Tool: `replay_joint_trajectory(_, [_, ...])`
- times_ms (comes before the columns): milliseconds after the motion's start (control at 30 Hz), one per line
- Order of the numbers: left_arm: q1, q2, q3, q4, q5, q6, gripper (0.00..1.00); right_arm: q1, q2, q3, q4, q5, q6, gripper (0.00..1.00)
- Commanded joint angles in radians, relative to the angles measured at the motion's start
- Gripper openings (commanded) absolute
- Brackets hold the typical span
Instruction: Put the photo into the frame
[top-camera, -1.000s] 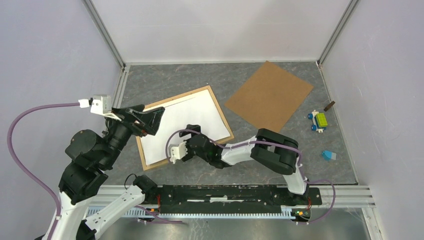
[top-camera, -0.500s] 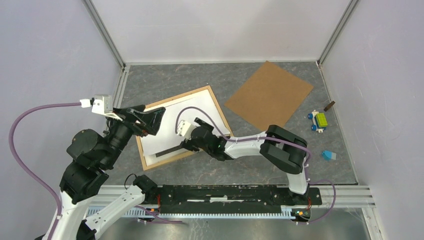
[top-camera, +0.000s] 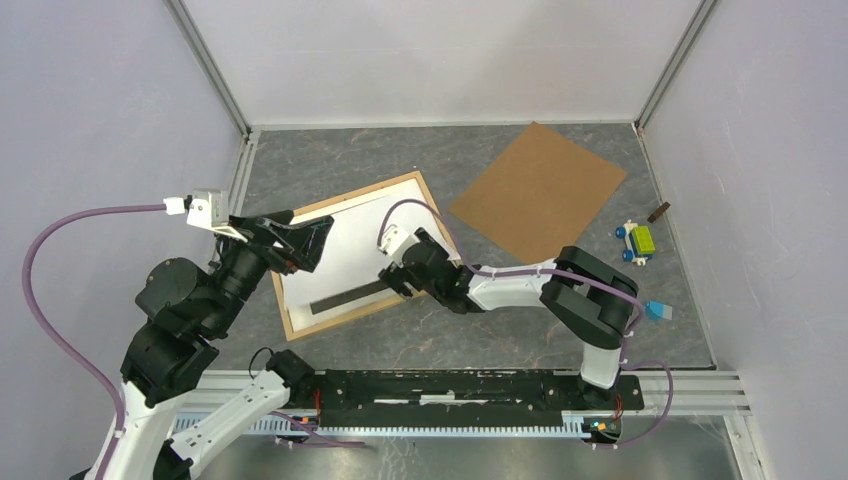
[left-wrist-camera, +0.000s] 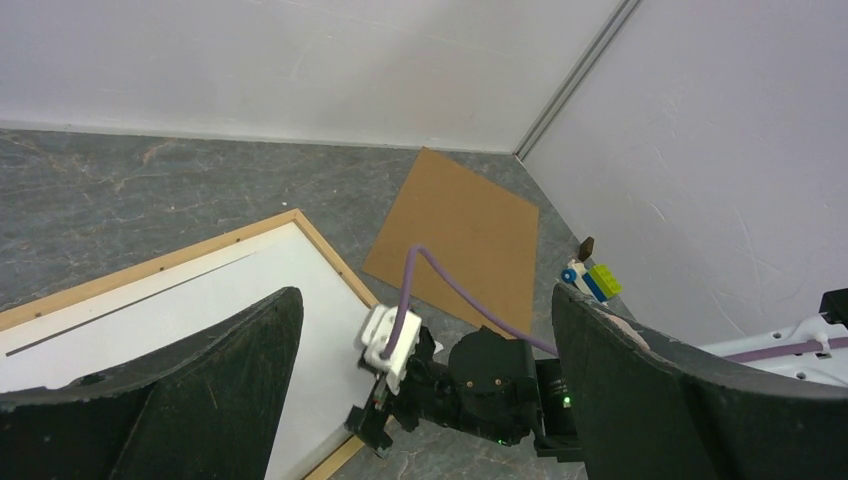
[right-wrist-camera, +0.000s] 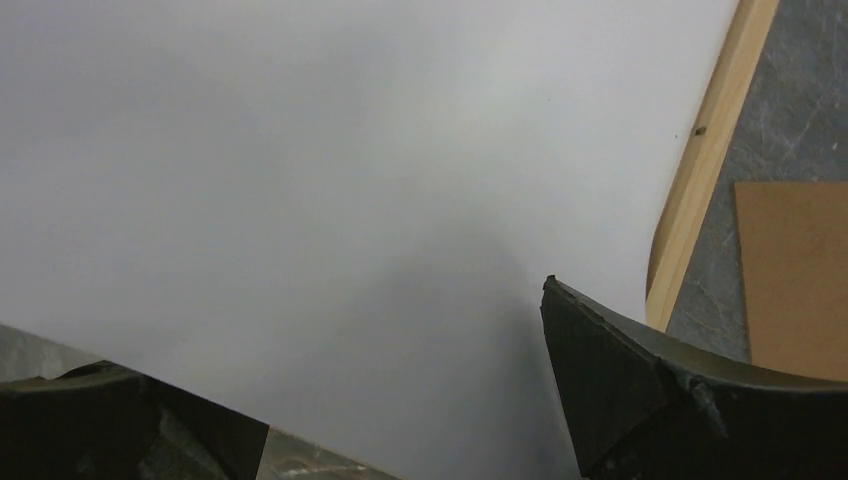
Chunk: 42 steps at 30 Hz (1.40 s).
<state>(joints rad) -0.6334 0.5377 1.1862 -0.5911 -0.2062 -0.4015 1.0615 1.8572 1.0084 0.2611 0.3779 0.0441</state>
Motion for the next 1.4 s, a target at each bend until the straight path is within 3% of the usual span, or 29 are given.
replay_joint_trajectory(0, [0.004,-0.002,0.000,0.040,0.013,-0.009,1.00,0.040,-0.071,-0.086,0.096,-0.112,-0.460,0.97])
replay_joint_trajectory(133, [0.005,0.002,-0.003,0.049,0.017,-0.012,1.00,0.077,-0.082,-0.190,0.296,-0.057,-0.808,0.93])
replay_joint_trajectory(233, [0.005,0.006,0.000,0.051,0.023,-0.014,1.00,0.083,-0.041,-0.146,0.326,-0.035,-0.941,0.84])
replay_joint_trajectory(367, [0.005,0.004,0.013,0.037,0.025,-0.006,1.00,0.113,0.009,-0.128,0.366,-0.007,-1.161,0.80])
replay_joint_trajectory(467, [0.004,-0.003,0.019,0.029,0.013,0.002,1.00,0.120,0.034,-0.113,0.349,-0.008,-1.255,0.61])
replay_joint_trajectory(567, [0.004,-0.008,0.018,0.027,0.006,0.009,1.00,0.126,0.036,-0.102,0.319,-0.031,-1.361,0.32])
replay_joint_trajectory(733, [0.004,-0.010,0.005,0.031,0.002,0.012,1.00,0.185,0.041,-0.021,0.283,0.054,-1.546,0.23])
replay_joint_trajectory(867, [0.004,-0.016,0.000,0.035,-0.002,0.016,1.00,0.217,0.051,-0.003,0.374,0.106,-1.709,0.14])
replay_joint_trajectory(1000, [0.005,-0.019,0.002,0.032,-0.003,0.019,1.00,0.218,0.098,0.041,0.353,0.123,-1.745,0.11])
replay_joint_trajectory(1100, [0.004,-0.025,0.001,0.028,-0.009,0.024,1.00,0.218,0.143,-0.008,0.469,0.164,-1.813,0.09])
replay_joint_trajectory(1233, [0.004,-0.022,0.003,0.027,-0.007,0.024,1.00,0.182,0.147,-0.013,0.414,0.113,-1.672,0.08])
replay_joint_trajectory(1367, [0.005,-0.019,0.005,0.027,-0.008,0.024,1.00,0.160,0.167,-0.078,0.528,0.118,-1.634,0.10])
